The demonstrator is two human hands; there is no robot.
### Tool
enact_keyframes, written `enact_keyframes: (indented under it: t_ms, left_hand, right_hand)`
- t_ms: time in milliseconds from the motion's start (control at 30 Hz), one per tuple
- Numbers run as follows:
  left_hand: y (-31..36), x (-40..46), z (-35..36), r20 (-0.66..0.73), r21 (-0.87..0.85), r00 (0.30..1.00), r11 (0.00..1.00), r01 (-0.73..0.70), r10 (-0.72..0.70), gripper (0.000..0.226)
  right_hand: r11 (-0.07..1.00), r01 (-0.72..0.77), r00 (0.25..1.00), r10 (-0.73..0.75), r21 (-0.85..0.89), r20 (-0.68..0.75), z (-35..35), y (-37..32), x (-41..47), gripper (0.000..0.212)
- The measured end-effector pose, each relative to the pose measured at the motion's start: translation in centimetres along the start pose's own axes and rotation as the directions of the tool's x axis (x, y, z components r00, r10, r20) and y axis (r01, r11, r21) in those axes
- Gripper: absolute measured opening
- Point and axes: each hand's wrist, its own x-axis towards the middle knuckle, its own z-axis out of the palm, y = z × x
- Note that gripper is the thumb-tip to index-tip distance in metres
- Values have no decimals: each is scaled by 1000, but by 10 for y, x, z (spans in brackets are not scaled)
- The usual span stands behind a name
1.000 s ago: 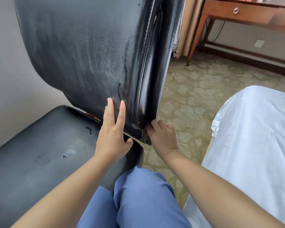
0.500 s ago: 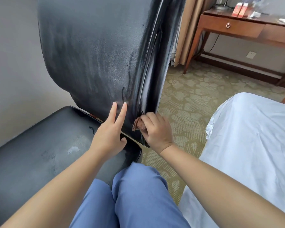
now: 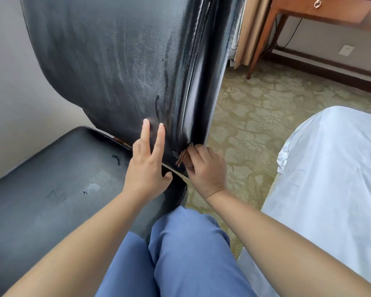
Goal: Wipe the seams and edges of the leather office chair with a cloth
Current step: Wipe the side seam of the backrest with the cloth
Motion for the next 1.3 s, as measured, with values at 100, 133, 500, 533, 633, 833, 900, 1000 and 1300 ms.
enact_keyframes:
  t_ms: [100, 133, 500, 533, 633, 833, 900, 1000, 1300]
  left_hand:
    - [-1, 5, 7, -18, 16, 1000, 1000, 20, -20, 121]
    - [-2, 7, 8, -15, 22, 999, 999, 29, -29, 120]
    - [-19, 33, 8, 32, 161, 998, 986, 39, -45, 121]
    - [-20, 35, 9, 30, 173, 998, 984, 42, -48, 121]
    - [-22, 37, 16, -21, 205, 999, 978, 33, -30, 123]
    - [-21, 39, 30, -112, 210, 993, 975, 68, -46, 126]
    - [-20, 38, 31, -128, 202, 990, 976, 80, -54, 126]
    - [-18, 37, 32, -136, 182, 989, 979, 90, -66, 125]
    - [-11, 28, 20, -76, 135, 993, 986, 103, -93, 117]
  right_hand:
    - [1000, 9, 1000, -9, -1, 4, 9, 4, 2, 31]
    - [1000, 11, 1000, -11, 5, 0, 12, 6, 4, 30]
    - [993, 6, 991, 9, -121, 131, 56, 21, 35, 26]
    - [991, 26, 995, -13, -129, 99, 60, 23, 36, 23]
    - [990, 101, 995, -101, -93, 11, 63, 30, 37, 29]
    - [975, 210, 977, -212, -67, -22, 63, 39, 41, 65]
    - [966, 251, 967, -252, -63, -17, 62, 42, 41, 64]
    - [921, 363, 932, -359, -142, 52, 65, 50, 31, 49]
    - [972, 221, 973, -226, -83, -51, 42, 44, 26, 21]
